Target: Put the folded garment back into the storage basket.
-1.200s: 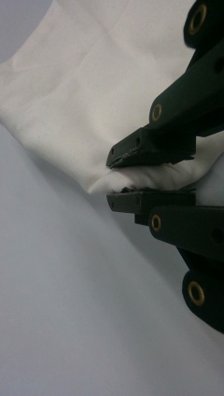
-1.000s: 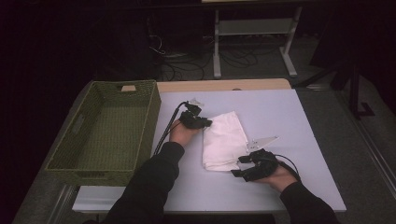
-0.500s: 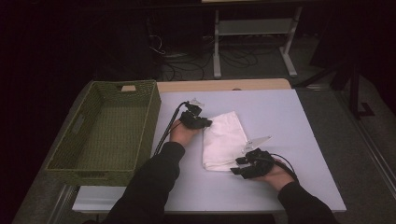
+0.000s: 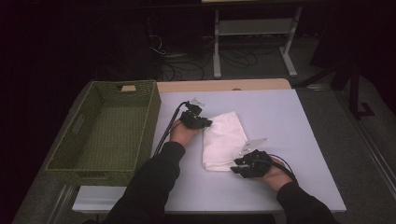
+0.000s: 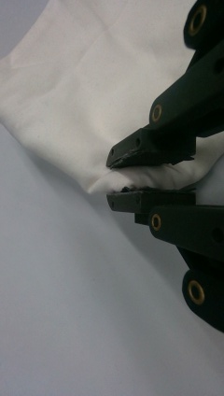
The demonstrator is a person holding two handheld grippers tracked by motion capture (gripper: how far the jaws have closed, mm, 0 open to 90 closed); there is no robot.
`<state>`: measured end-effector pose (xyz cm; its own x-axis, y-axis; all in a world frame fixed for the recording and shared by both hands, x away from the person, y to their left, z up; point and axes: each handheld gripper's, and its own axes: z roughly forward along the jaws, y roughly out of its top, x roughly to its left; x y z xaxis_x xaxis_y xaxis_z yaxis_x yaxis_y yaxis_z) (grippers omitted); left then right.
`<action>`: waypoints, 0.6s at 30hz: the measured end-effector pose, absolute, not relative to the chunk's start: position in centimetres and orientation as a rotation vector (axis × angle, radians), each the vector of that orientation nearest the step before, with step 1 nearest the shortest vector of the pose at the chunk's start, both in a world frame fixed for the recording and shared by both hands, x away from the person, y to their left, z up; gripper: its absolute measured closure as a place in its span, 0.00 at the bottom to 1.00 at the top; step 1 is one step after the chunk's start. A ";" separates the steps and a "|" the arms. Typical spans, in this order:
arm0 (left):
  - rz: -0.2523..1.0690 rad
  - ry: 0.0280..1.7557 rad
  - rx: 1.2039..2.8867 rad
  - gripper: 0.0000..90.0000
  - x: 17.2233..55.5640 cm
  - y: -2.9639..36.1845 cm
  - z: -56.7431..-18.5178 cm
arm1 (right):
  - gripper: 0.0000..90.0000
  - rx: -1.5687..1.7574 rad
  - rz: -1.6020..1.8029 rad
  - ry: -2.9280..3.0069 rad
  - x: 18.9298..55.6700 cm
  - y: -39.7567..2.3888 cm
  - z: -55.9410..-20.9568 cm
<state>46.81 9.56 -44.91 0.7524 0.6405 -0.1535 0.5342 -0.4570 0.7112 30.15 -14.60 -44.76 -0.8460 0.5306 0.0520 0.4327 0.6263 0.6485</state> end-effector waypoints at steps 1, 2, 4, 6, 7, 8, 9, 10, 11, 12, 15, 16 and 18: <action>0.173 0.877 2.162 0.86 46.8 9.6 -44.9 | 0.70 0.801 1.015 2.702 30.1 -14.6 -44.8; 0.174 0.877 2.162 0.86 46.8 9.6 -44.9 | 0.72 0.797 1.011 2.702 30.1 -14.6 -44.7; 0.173 0.879 2.162 0.86 46.8 9.5 -44.9 | 0.74 0.794 1.008 2.703 30.2 -14.6 -44.7; 0.173 0.879 2.161 0.86 46.8 9.6 -44.9 | 0.78 0.796 1.011 2.705 30.3 -14.6 -44.7; 0.172 0.881 2.162 0.86 46.8 9.6 -44.9 | 0.80 0.796 1.015 2.708 30.4 -14.7 -44.7; 0.171 0.883 2.161 0.86 46.8 9.6 -44.9 | 0.82 0.801 1.021 2.711 30.4 -14.8 -44.8; 0.168 0.884 2.160 0.86 46.8 9.6 -44.9 | 0.84 0.804 1.025 2.714 30.5 -14.8 -44.8; 0.166 0.885 2.159 0.86 46.8 9.6 -44.9 | 0.86 0.801 1.032 2.717 30.6 -14.9 -44.8; 0.167 0.884 2.159 0.86 46.8 9.6 -44.9 | 0.88 0.805 1.037 2.720 30.7 -15.0 -44.8; 0.168 0.884 2.160 0.86 46.8 9.6 -44.9 | 0.90 0.811 1.043 2.724 30.9 -15.1 -44.8; 0.163 0.891 2.153 0.86 46.8 9.6 -44.9 | 0.92 0.820 1.061 2.738 31.1 -15.2 -44.9; 0.157 0.897 2.147 0.86 46.8 9.7 -45.0 | 0.93 0.820 1.063 2.742 31.2 -15.2 -44.8; 0.150 0.896 2.138 0.87 46.9 9.8 -45.0 | 0.94 0.813 1.068 2.752 31.3 -15.3 -44.8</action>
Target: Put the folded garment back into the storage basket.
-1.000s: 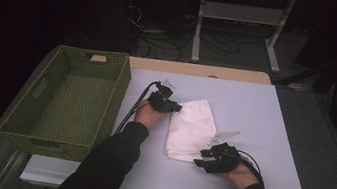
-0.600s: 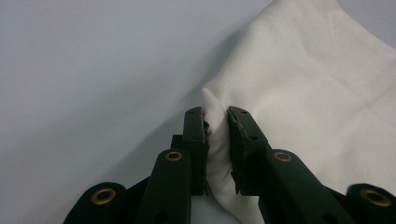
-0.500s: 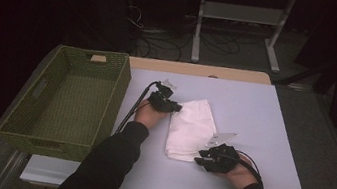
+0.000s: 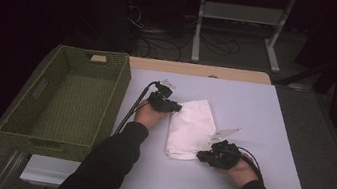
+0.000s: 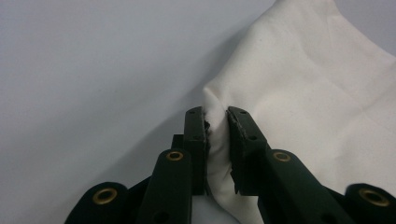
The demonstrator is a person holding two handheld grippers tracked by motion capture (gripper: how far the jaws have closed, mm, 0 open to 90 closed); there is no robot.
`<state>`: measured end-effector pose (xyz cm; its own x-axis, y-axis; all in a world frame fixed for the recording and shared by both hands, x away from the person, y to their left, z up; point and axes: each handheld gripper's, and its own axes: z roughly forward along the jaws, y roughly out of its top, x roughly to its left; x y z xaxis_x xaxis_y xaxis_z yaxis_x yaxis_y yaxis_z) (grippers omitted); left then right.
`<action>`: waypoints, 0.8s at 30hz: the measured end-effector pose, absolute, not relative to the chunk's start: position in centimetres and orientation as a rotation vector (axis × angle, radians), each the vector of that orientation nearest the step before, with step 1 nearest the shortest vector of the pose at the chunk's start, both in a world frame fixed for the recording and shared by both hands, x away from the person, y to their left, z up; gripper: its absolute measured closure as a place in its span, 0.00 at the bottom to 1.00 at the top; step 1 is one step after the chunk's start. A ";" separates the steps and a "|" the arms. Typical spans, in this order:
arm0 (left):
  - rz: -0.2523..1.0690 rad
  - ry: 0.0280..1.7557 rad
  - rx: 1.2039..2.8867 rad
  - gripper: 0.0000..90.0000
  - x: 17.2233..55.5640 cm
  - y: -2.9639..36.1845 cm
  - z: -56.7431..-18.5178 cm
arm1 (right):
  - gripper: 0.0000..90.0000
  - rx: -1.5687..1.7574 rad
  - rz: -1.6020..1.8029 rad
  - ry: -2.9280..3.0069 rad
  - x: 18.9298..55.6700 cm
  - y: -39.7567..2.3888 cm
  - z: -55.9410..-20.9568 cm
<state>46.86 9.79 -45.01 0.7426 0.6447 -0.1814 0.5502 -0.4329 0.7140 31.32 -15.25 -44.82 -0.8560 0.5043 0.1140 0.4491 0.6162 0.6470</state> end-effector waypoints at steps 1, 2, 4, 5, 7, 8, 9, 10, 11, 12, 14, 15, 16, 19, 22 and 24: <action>0.152 0.891 2.139 0.87 46.8 9.8 -45.0 | 0.94 0.809 1.070 2.760 31.4 -15.3 -44.8; 0.154 0.888 2.140 0.87 46.8 9.8 -45.0 | 0.94 0.814 1.081 2.767 31.5 -15.4 -44.8; 0.148 0.882 2.138 0.88 46.8 9.9 -44.9 | 0.95 0.819 1.099 2.782 31.8 -15.5 -44.8; 0.139 0.885 2.130 0.88 46.9 10.0 -44.9 | 0.95 0.819 1.102 2.790 31.9 -15.5 -44.8; 0.120 0.888 2.114 0.88 46.9 10.2 -44.8 | 0.95 0.802 1.102 2.799 31.9 -15.5 -44.7; 0.117 0.885 2.109 0.88 46.9 10.3 -44.6 | 0.95 0.798 1.118 2.801 32.0 -15.6 -44.6; 0.118 0.884 2.104 0.88 46.8 10.3 -44.5 | 0.95 0.788 1.124 2.802 32.0 -15.6 -44.4; 0.120 0.876 2.103 0.88 46.8 10.3 -44.3 | 0.95 0.779 1.127 2.802 32.0 -15.6 -44.3; 0.121 0.870 2.100 0.88 46.7 10.3 -44.1 | 0.95 0.770 1.140 2.801 32.1 -15.6 -44.2; 0.117 0.868 2.083 0.88 46.5 10.3 -43.8 | 0.95 0.765 1.154 2.799 32.1 -15.6 -44.1; 0.112 0.857 2.070 0.88 46.2 10.3 -43.4 | 0.95 0.747 1.166 2.802 32.1 -15.6 -43.8; 0.112 0.853 2.066 0.88 46.0 10.2 -43.2 | 0.95 0.728 1.179 2.803 32.1 -15.6 -43.5; 0.113 0.844 2.064 0.88 45.7 10.2 -42.9 | 0.95 0.721 1.186 2.802 32.1 -15.6 -43.4; 0.110 0.815 2.059 0.88 45.1 10.1 -42.1 | 0.95 0.692 1.214 2.800 32.3 -15.5 -42.8; 0.108 0.784 2.066 0.88 44.5 9.9 -41.6 | 0.95 0.671 1.229 2.810 32.6 -15.4 -42.2; 0.106 0.767 2.067 0.88 44.2 9.7 -41.2 | 0.95 0.662 1.255 2.813 32.9 -15.2 -41.9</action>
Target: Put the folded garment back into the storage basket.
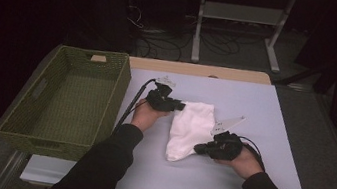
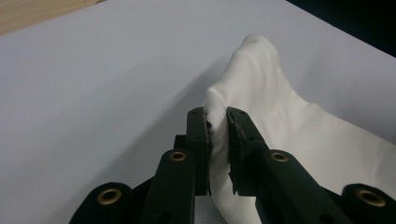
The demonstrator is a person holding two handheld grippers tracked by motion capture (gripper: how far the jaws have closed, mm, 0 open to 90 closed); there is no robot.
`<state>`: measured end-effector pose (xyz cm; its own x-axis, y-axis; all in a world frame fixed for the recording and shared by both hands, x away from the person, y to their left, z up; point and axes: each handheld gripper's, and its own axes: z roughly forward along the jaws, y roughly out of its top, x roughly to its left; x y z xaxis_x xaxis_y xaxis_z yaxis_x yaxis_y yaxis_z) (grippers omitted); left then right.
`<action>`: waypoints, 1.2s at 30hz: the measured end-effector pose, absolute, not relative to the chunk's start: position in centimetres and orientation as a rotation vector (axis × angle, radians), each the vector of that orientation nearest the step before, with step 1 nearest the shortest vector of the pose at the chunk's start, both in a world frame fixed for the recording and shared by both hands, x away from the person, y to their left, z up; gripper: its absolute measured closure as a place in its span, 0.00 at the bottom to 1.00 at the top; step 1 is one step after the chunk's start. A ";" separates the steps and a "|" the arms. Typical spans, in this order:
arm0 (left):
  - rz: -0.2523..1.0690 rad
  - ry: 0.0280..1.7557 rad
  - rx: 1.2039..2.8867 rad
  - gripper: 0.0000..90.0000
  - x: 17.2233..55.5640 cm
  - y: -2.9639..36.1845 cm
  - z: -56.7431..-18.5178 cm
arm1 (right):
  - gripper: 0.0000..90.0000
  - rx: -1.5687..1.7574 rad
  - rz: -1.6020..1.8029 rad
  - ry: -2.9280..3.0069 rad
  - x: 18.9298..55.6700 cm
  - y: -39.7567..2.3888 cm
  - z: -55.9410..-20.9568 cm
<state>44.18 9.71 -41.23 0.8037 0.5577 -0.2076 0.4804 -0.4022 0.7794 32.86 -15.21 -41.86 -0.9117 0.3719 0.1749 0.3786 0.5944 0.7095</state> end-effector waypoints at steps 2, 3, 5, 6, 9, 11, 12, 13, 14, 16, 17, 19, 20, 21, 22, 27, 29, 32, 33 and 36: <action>0.102 0.745 2.061 0.88 43.9 9.6 -40.9 | 0.95 -0.644 -1.255 -2.795 33.1 -15.0 -41.6; 0.097 0.741 2.058 0.88 43.8 9.5 -40.8 | 0.95 -0.630 -1.261 -2.789 33.3 -14.8 -41.5; 0.089 0.729 2.047 0.88 43.5 9.3 -40.5 | 0.95 -0.620 -1.261 -2.783 33.6 -14.6 -41.3; 0.087 0.720 2.045 0.88 43.4 9.3 -40.4 | 0.95 -0.608 -1.262 -2.780 33.8 -14.5 -41.2; 0.085 0.698 2.041 0.88 43.0 9.0 -40.0 | 0.95 -0.590 -1.265 -2.775 34.3 -14.3 -41.0; 0.078 0.693 2.034 0.88 42.6 8.9 -39.7 | 0.95 -0.582 -1.283 -2.766 34.6 -14.2 -40.8; 0.069 0.688 2.034 0.88 42.5 8.8 -39.5 | 0.95 -0.582 -1.292 -2.762 34.8 -14.2 -40.7; 0.056 0.688 2.029 0.88 42.4 8.7 -39.4 | 0.95 -0.583 -1.303 -2.754 34.9 -14.2 -40.6; 0.042 0.689 2.023 0.88 42.3 8.7 -39.3 | 0.95 -0.584 -1.310 -2.750 35.0 -14.2 -40.5; 0.033 0.683 2.031 0.88 41.9 8.5 -39.1 | 0.95 -0.588 -1.333 -2.740 35.3 -14.2 -40.3; 0.031 0.677 2.032 0.88 41.8 8.5 -39.0 | 0.95 -0.591 -1.335 -2.736 35.4 -14.1 -40.1; 0.024 0.671 2.036 0.88 41.4 8.4 -38.6 | 0.95 -0.579 -1.346 -2.738 35.6 -13.9 -39.9; 0.018 0.668 2.033 0.88 41.3 8.4 -38.5 | 0.95 -0.579 -1.351 -2.730 35.7 -13.9 -39.8; 0.004 0.669 2.024 0.89 41.1 8.3 -38.3 | 0.95 -0.577 -1.355 -2.730 35.8 -13.9 -39.7; 0.003 0.667 2.024 0.89 40.9 8.3 -38.2 | 0.95 -0.576 -1.365 -2.726 35.9 -13.9 -39.5; 0.010 0.655 2.025 0.89 40.4 8.2 -37.3 | 0.95 -0.566 -1.394 -2.722 36.1 -13.7 -38.8; 0.016 0.662 2.028 0.89 40.3 8.4 -36.9 | 0.95 -0.557 -1.402 -2.721 36.1 -13.6 -38.5; 0.031 0.669 2.030 0.89 40.2 8.7 -36.0 | 0.95 -0.546 -1.415 -2.718 36.1 -13.5 -38.0; 0.035 0.671 2.028 0.89 40.2 8.8 -35.7 | 0.95 -0.544 -1.423 -2.715 36.1 -13.4 -37.8; 0.034 0.697 2.016 0.89 40.3 9.1 -35.0 | 0.95 -0.539 -1.445 -2.701 36.1 -13.3 -37.1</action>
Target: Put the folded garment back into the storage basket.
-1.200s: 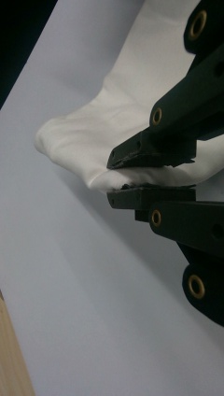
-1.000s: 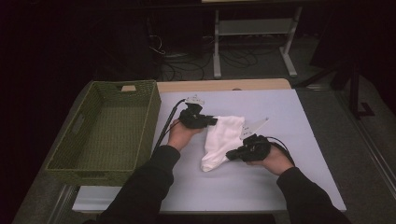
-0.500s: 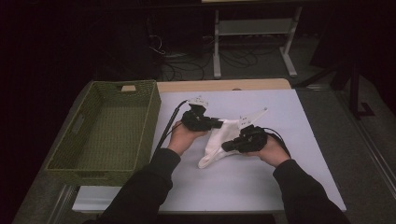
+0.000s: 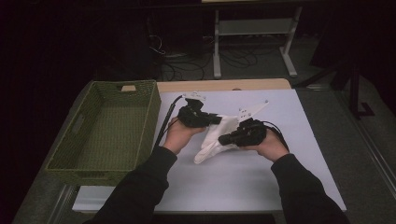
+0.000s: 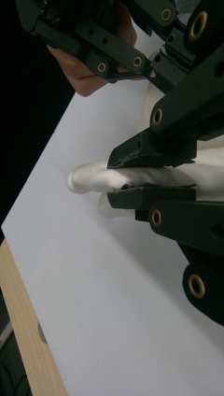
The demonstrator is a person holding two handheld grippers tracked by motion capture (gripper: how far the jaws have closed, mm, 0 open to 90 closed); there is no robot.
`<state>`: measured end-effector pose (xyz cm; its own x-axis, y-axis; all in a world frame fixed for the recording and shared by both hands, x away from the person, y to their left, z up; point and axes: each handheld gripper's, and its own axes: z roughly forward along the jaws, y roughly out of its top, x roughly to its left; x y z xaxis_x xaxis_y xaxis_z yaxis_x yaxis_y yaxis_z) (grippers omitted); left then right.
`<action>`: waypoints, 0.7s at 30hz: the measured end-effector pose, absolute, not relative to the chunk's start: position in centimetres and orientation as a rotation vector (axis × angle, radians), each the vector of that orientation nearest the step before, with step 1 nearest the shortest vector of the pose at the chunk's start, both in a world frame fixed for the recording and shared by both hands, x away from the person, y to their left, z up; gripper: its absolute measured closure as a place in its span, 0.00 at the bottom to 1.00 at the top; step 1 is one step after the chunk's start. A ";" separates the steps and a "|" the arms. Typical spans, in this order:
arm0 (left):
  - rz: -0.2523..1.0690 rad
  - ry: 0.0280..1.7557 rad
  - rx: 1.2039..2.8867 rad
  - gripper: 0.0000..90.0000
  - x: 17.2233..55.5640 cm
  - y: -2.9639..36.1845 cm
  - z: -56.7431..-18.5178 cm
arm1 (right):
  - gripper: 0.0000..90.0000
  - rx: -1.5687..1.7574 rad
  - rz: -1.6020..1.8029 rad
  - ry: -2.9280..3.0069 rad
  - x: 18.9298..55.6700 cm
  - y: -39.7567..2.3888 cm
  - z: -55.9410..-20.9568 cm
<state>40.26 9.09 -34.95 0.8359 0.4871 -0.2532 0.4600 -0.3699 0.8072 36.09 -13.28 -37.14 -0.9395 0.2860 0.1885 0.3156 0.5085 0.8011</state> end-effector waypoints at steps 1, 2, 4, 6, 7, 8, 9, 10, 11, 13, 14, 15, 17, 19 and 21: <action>0.035 0.701 2.018 0.89 40.3 9.2 -34.6 | 0.95 -0.536 -1.450 -2.698 36.1 -13.3 -36.9; 0.035 0.707 2.014 0.89 40.2 9.3 -34.4 | 0.95 -0.530 -1.458 -2.696 36.1 -13.3 -36.6; 0.034 0.717 2.014 0.89 40.2 9.5 -33.8 | 0.95 -0.521 -1.466 -2.693 36.2 -13.2 -36.2; 0.036 0.728 2.019 0.89 40.2 9.7 -33.2 | 0.95 -0.506 -1.480 -2.687 36.2 -13.1 -35.7; 0.027 0.735 2.017 0.89 40.2 9.8 -32.9 | 0.95 -0.497 -1.484 -2.686 36.2 -13.0 -35.4; 0.027 0.736 2.018 0.89 40.1 9.9 -32.6 | 0.95 -0.491 -1.485 -2.687 36.2 -12.8 -35.2; 0.028 0.736 2.021 0.89 40.1 10.0 -32.3 | 0.95 -0.481 -1.490 -2.687 36.2 -12.7 -34.9; 0.025 0.736 2.016 0.89 40.0 10.1 -32.1 | 0.95 -0.469 -1.496 -2.688 36.3 -12.6 -34.7; 0.024 0.737 2.015 0.89 40.0 10.2 -31.8 | 0.95 -0.463 -1.496 -2.687 36.3 -12.4 -34.5; 0.032 0.731 2.020 0.89 39.8 10.4 -31.2 | 0.95 -0.447 -1.504 -2.683 36.3 -12.1 -34.0; 0.036 0.730 2.021 0.89 39.8 10.5 -30.9 | 0.95 -0.442 -1.506 -2.681 36.4 -11.9 -33.8; 0.041 0.730 2.023 0.89 39.8 10.7 -30.6 | 0.95 -0.431 -1.509 -2.680 36.4 -11.7 -33.5; 0.045 0.737 2.024 0.89 39.8 11.1 -30.1 | 0.95 -0.420 -1.516 -2.673 36.5 -11.4 -33.1; 0.045 0.748 2.024 0.89 39.9 11.5 -29.5 | 0.95 -0.405 -1.521 -2.672 36.6 -11.0 -32.7; 0.056 0.754 2.026 0.89 39.8 12.0 -28.8 | 0.95 -0.392 -1.527 -2.666 36.6 -10.7 -32.2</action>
<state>39.82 12.01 -28.82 0.8095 0.5304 -0.2518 0.4875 -0.3681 0.7918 36.63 -10.65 -32.18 -0.9670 0.1955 0.1632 0.2396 0.4820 0.8428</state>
